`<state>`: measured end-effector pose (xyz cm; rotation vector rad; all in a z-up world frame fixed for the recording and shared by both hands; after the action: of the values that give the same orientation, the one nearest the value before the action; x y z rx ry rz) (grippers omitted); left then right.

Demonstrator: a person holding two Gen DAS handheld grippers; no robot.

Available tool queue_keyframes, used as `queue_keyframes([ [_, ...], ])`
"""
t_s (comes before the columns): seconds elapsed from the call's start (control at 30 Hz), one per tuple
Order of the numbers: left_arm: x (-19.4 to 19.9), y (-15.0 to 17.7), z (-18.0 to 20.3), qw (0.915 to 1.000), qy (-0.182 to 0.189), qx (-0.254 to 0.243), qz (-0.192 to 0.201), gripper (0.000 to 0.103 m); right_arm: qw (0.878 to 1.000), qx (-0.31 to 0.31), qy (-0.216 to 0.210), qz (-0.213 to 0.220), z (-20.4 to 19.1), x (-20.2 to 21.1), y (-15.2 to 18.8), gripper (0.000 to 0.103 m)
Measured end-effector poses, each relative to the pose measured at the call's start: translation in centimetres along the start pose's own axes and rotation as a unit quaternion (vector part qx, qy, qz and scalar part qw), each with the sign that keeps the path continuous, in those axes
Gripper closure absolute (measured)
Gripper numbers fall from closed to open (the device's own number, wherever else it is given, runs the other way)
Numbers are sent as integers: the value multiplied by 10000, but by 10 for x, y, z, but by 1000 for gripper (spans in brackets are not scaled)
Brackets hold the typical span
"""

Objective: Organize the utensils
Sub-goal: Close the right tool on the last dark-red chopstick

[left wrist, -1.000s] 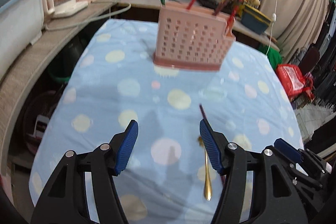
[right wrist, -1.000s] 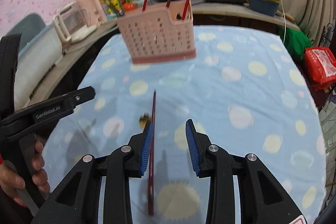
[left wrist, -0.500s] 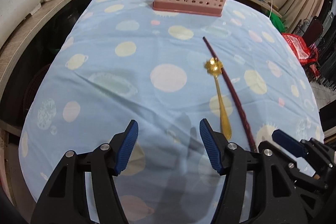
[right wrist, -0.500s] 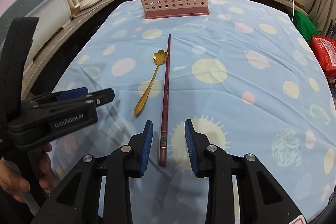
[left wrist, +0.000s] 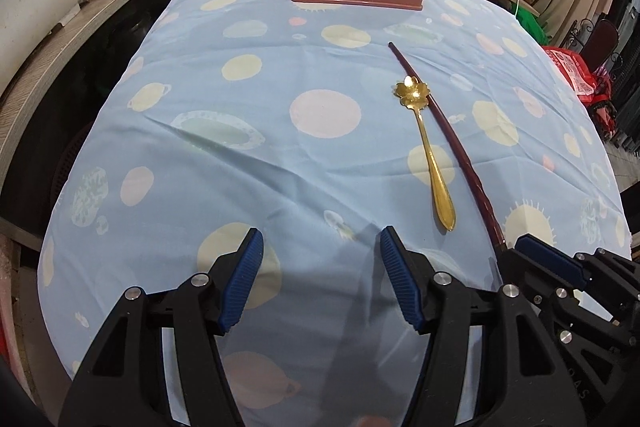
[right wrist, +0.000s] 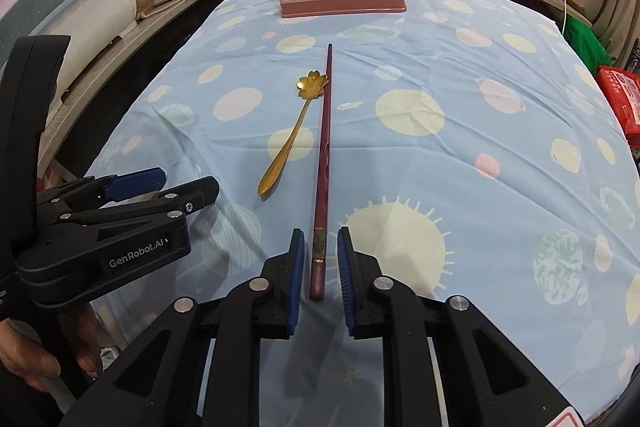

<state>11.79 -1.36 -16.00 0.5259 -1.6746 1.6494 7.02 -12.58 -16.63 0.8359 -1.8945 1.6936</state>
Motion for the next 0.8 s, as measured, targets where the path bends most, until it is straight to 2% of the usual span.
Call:
queue_keyframes([
  [0.17, 1, 1, 1, 10000, 0, -10, 1, 45, 10000, -31, -8, -87, 1, -3, 6, 96],
  [0.37, 2, 1, 3, 10000, 40, 18, -6, 45, 9999, -103, 23, -52, 5, -1, 6, 96],
  [0.57, 5, 0, 14, 9995, 285, 106, -52, 45, 9994, -304, 123, 68, 17, 3, 1, 96],
  [0.8, 2, -5, 43, 9981, 602, -16, -97, 45, 9986, -472, 189, 118, 30, 3, -3, 96],
])
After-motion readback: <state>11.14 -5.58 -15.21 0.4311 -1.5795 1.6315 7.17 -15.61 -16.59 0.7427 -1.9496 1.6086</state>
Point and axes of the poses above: each gripper's, at about its wrist camera, not at the fingertips, and x roughly against the way its jaws point, z to its right, y to its underside, the point moved 8 cm from there along -x, roughly the way its jaws point, and after that the axes turned 14 degrees about z, right-handed, at the moved point
